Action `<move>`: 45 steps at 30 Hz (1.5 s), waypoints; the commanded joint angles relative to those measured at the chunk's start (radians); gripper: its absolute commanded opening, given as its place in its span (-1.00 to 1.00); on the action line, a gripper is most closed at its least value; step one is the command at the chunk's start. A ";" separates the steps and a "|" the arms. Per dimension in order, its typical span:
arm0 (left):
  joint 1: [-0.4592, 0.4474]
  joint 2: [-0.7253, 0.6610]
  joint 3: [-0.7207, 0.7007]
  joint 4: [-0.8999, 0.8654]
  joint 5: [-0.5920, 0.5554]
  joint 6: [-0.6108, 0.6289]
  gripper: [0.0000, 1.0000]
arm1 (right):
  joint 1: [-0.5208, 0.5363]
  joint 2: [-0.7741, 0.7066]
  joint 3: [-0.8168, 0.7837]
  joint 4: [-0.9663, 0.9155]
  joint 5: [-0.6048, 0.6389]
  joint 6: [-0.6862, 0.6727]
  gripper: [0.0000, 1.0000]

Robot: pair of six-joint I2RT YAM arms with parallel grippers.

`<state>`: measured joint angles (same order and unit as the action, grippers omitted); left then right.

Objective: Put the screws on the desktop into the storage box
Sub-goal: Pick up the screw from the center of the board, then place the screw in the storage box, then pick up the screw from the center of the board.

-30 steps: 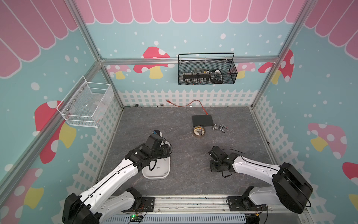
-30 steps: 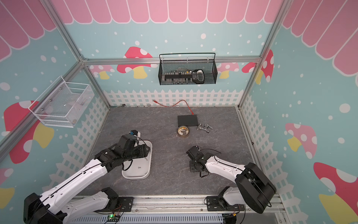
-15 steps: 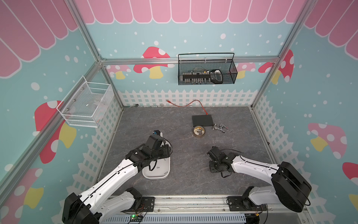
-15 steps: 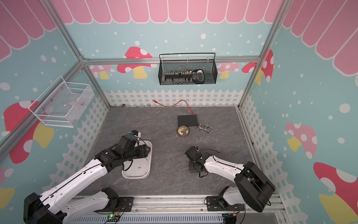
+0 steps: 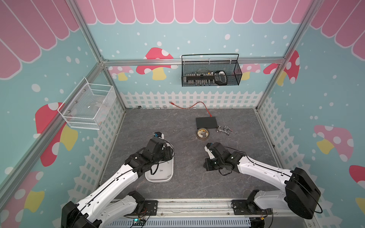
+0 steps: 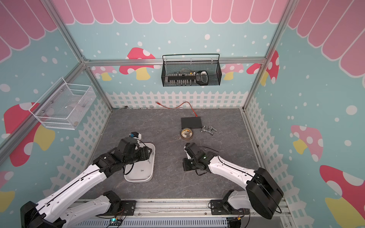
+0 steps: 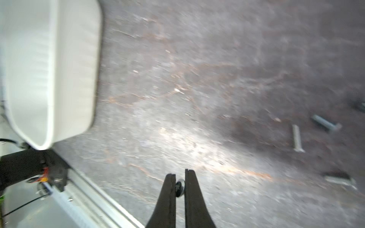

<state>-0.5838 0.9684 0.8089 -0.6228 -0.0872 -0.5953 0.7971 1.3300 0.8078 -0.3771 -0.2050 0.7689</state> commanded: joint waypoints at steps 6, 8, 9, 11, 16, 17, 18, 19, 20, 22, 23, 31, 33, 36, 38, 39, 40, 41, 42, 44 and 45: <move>-0.001 -0.080 -0.012 -0.011 -0.115 -0.026 0.18 | 0.111 0.234 0.246 0.212 -0.142 0.057 -0.96; 0.002 -0.102 -0.013 -0.015 -0.130 -0.032 0.18 | 0.140 0.321 0.316 0.229 -0.136 0.065 -0.96; 0.002 -0.111 -0.014 -0.015 -0.134 -0.034 0.20 | 0.150 0.358 0.348 0.231 -0.136 0.060 -0.96; 0.002 -0.127 -0.016 -0.016 -0.144 -0.038 0.22 | 0.172 0.441 0.414 0.228 -0.130 0.060 -0.95; 0.001 -0.141 -0.016 -0.016 -0.154 -0.041 0.25 | 0.197 0.560 0.528 0.235 -0.138 0.027 -0.69; 0.001 -0.142 -0.016 -0.016 -0.154 -0.041 0.25 | 0.197 0.577 0.543 0.229 -0.134 0.012 -0.58; 0.001 -0.141 -0.016 -0.017 -0.155 -0.041 0.25 | 0.196 0.590 0.549 0.225 -0.121 -0.006 -0.48; 0.001 -0.140 -0.016 -0.017 -0.152 -0.041 0.26 | 0.197 0.581 0.551 0.220 -0.097 -0.023 -0.36; 0.001 -0.139 -0.016 -0.018 -0.151 -0.041 0.26 | 0.195 0.576 0.549 0.215 -0.074 -0.039 -0.28; 0.001 -0.138 -0.016 -0.017 -0.149 -0.041 0.26 | 0.185 0.533 0.547 0.187 -0.043 -0.073 -0.23; 0.001 -0.138 -0.016 -0.017 -0.149 -0.041 0.26 | 0.174 0.511 0.540 0.171 -0.026 -0.089 -0.23; -0.002 -0.119 -0.019 -0.008 -0.106 -0.029 0.27 | -0.022 0.211 0.285 0.097 0.094 -0.154 -0.22; -0.010 -0.107 -0.019 0.011 -0.061 -0.002 0.25 | -0.114 0.113 0.183 0.084 0.118 -0.171 -0.22; -0.035 -0.095 -0.025 0.049 0.050 0.037 0.22 | -0.266 -0.036 0.041 0.079 0.142 -0.211 -0.22; -0.061 -0.066 -0.013 0.056 0.097 0.054 0.15 | -0.363 -0.112 -0.030 0.080 0.168 -0.246 -0.21; -0.082 -0.049 -0.004 0.055 0.114 0.058 0.13 | -0.399 -0.137 -0.052 0.077 0.181 -0.258 -0.21; -0.127 -0.025 0.007 0.058 0.102 0.047 0.13 | -0.437 -0.160 -0.073 0.077 0.190 -0.272 -0.20; -0.181 0.001 0.014 0.071 0.062 0.022 0.13 | -0.471 -0.179 -0.098 0.086 0.198 -0.281 -0.18; -0.223 0.036 0.026 0.080 0.030 -0.011 0.13 | -0.495 -0.190 -0.117 0.095 0.206 -0.279 -0.18; -0.295 0.145 0.068 0.103 0.032 -0.076 0.10 | -0.545 -0.197 -0.145 0.113 0.209 -0.264 -0.18; -0.323 0.201 0.093 0.112 0.031 -0.100 0.09 | -0.562 -0.193 -0.154 0.121 0.214 -0.255 -0.18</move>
<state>-0.8444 1.0695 0.8402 -0.5629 -0.0570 -0.6228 0.2699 1.1427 0.6827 -0.2764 -0.0208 0.5293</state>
